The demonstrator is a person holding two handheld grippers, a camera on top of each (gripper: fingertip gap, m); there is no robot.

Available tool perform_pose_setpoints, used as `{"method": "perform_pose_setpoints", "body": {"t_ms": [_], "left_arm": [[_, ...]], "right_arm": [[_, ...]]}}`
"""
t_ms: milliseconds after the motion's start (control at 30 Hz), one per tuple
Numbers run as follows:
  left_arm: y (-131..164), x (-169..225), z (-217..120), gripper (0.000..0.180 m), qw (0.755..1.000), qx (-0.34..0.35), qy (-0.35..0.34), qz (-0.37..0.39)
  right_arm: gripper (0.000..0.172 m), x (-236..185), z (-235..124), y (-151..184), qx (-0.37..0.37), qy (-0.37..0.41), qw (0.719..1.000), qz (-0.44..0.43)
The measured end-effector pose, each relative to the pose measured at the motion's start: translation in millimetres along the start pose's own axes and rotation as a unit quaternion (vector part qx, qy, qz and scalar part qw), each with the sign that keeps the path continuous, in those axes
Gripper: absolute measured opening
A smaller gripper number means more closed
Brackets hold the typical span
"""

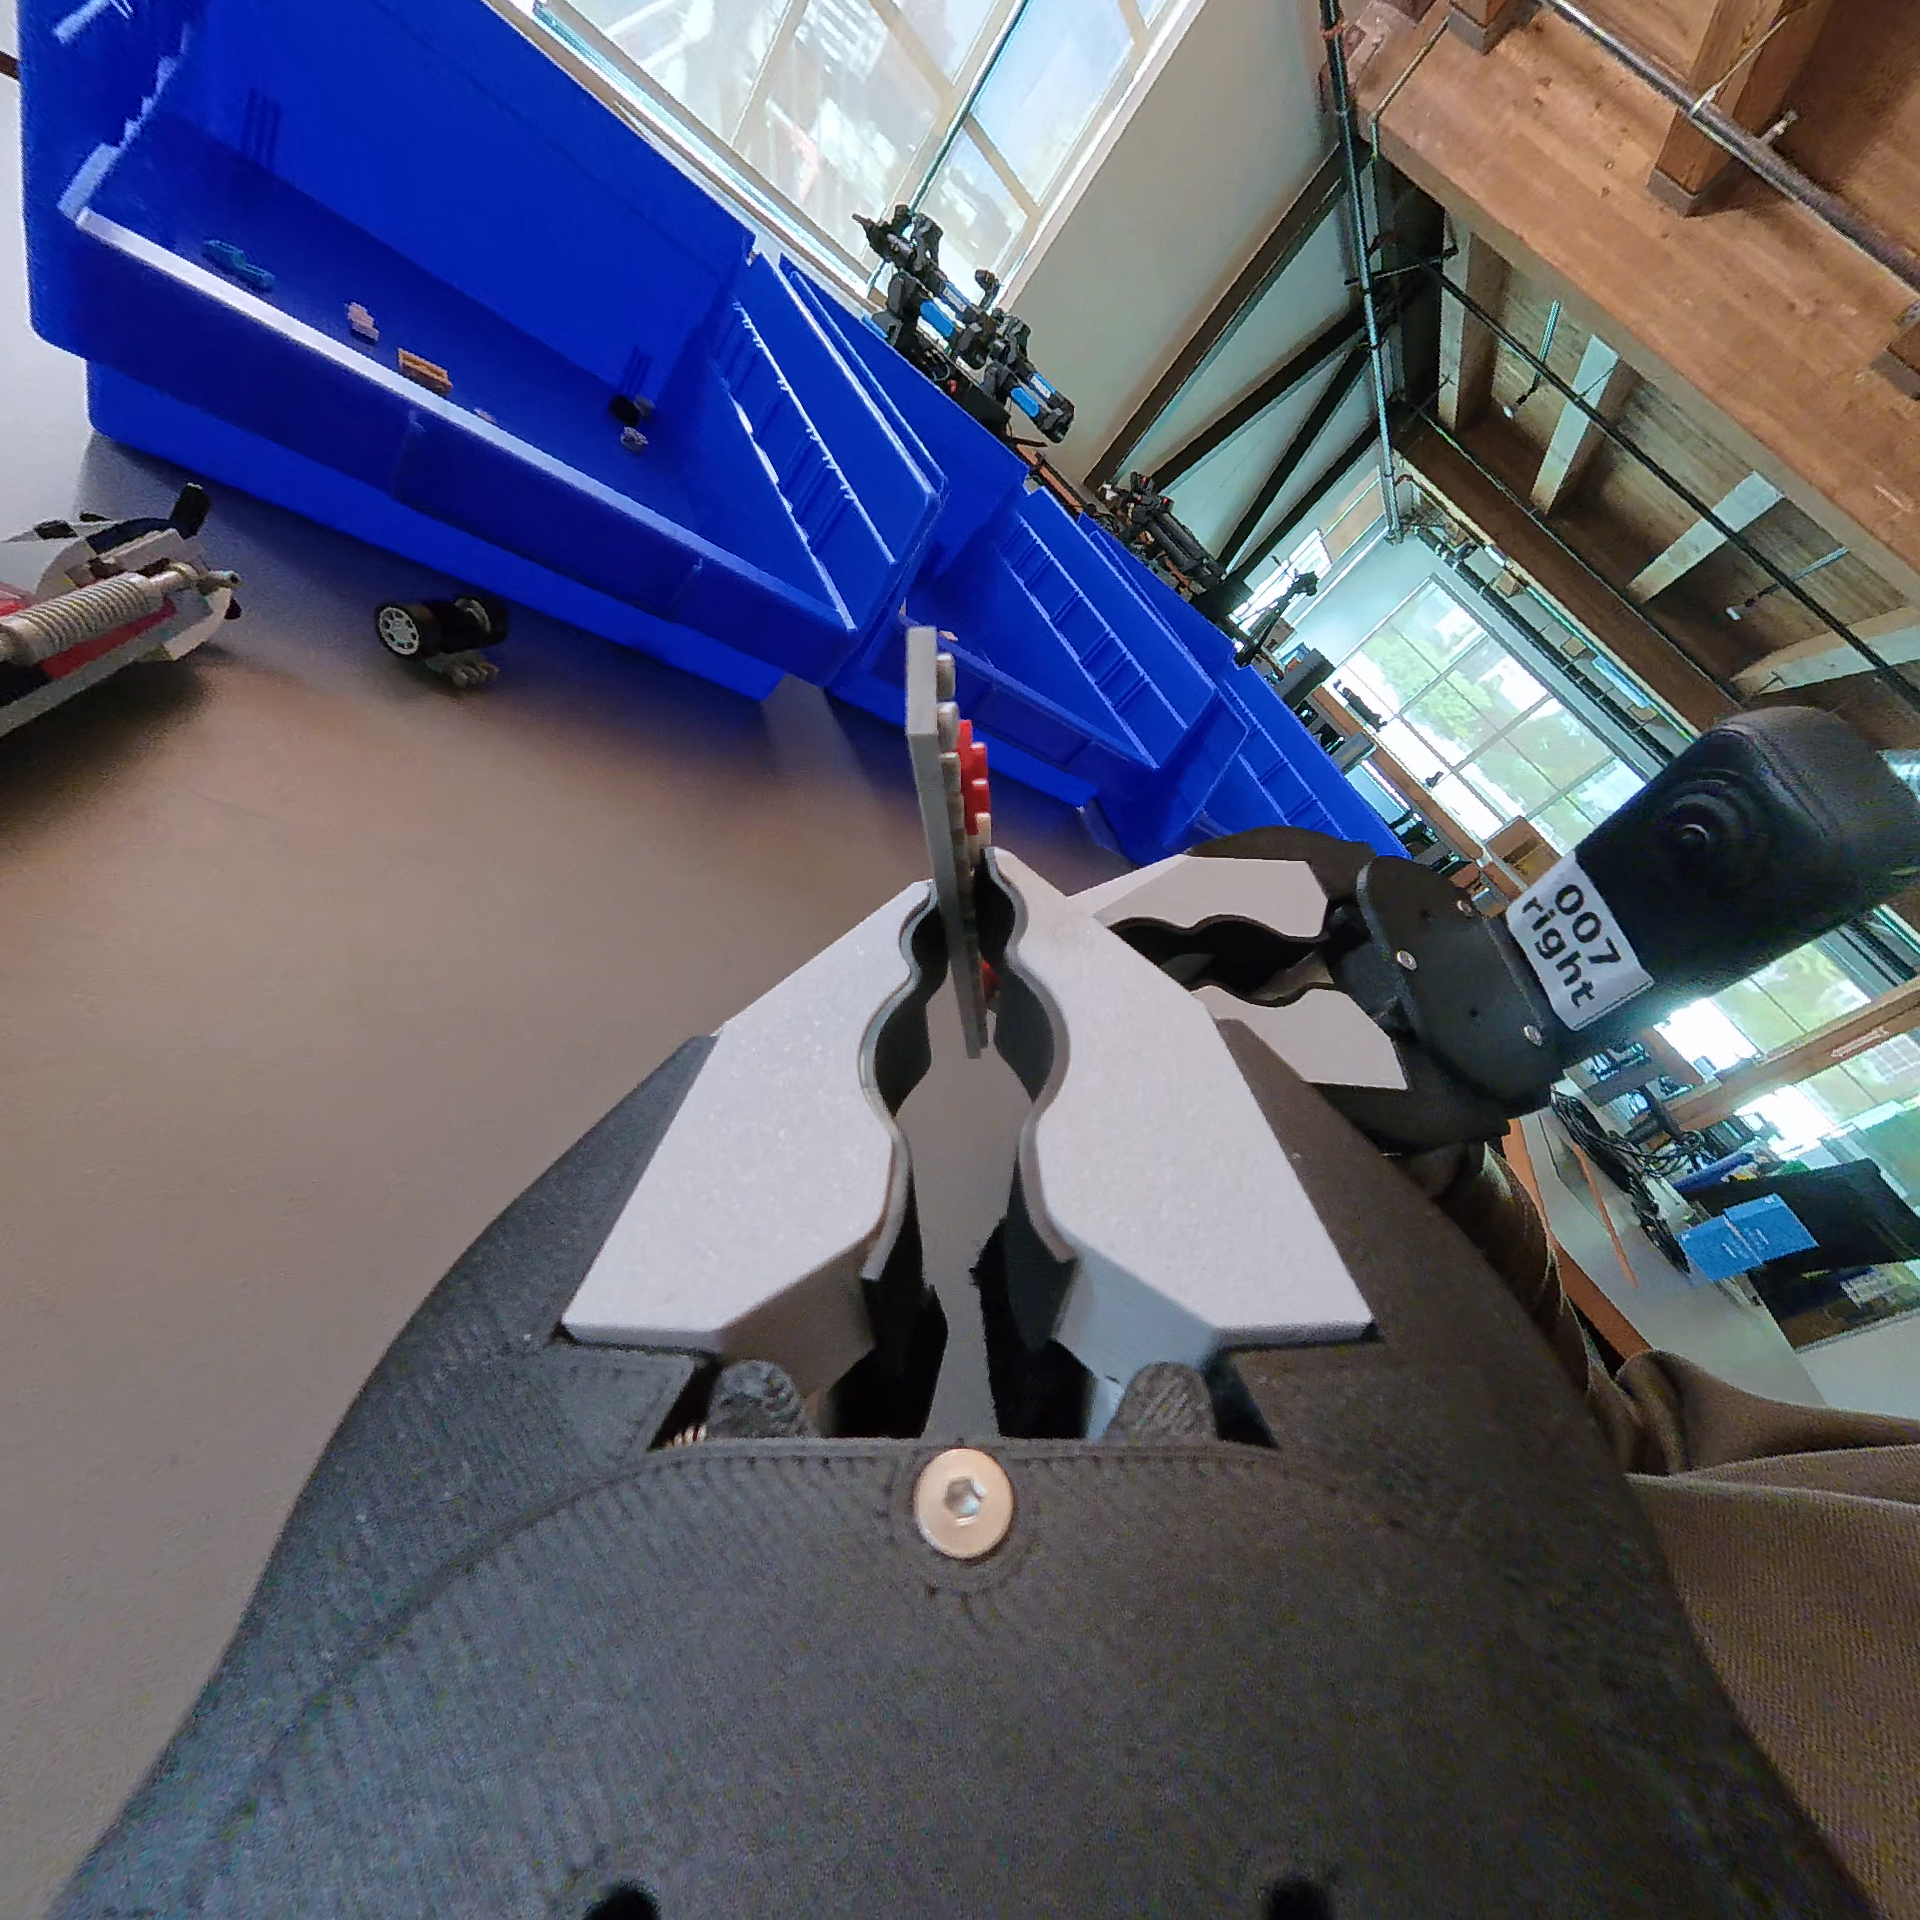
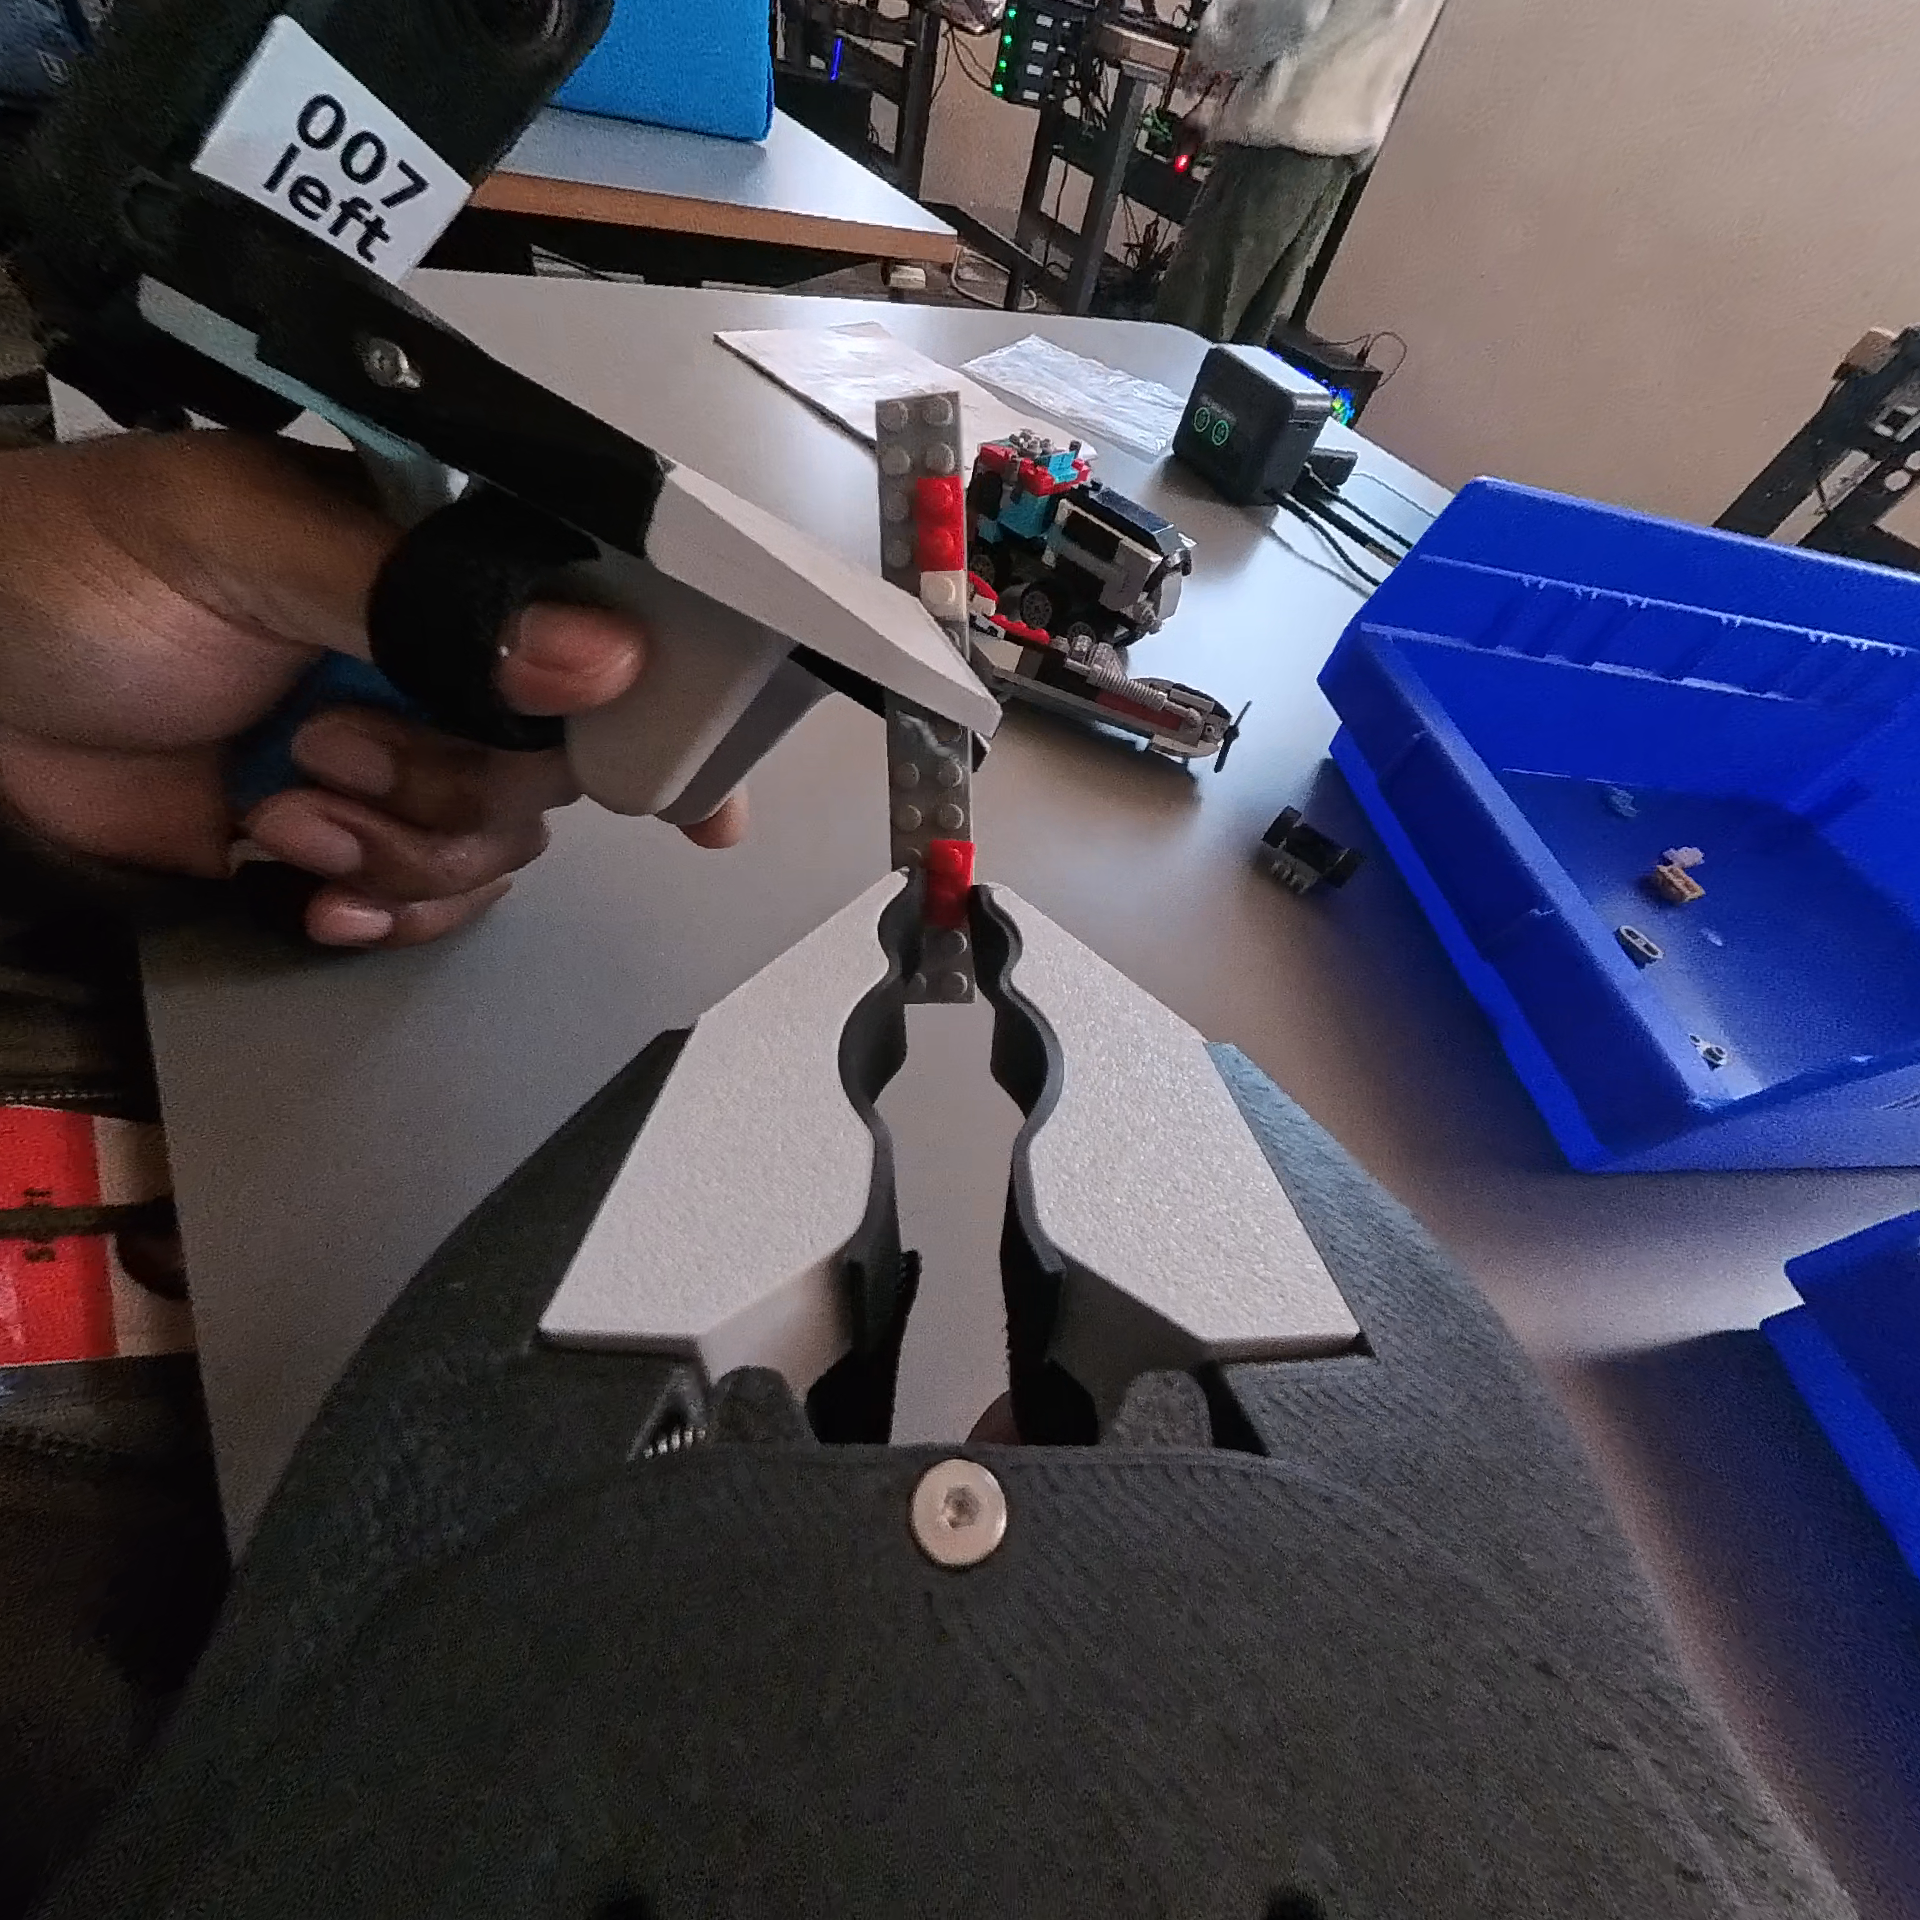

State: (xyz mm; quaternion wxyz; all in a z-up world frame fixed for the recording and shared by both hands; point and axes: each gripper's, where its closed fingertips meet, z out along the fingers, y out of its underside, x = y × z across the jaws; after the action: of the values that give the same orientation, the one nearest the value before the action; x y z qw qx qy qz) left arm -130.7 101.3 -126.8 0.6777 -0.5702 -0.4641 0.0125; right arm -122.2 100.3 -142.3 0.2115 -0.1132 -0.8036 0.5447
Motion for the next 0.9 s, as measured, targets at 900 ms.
{"method": "perform_pose_setpoints", "body": {"t_ms": [900], "left_arm": [[0,1,0,0.007,1.000,-0.007,0.019,-0.024]], "right_arm": [[0.032,214,-92,36,-0.101,0.358,0.927,0.047]]}}
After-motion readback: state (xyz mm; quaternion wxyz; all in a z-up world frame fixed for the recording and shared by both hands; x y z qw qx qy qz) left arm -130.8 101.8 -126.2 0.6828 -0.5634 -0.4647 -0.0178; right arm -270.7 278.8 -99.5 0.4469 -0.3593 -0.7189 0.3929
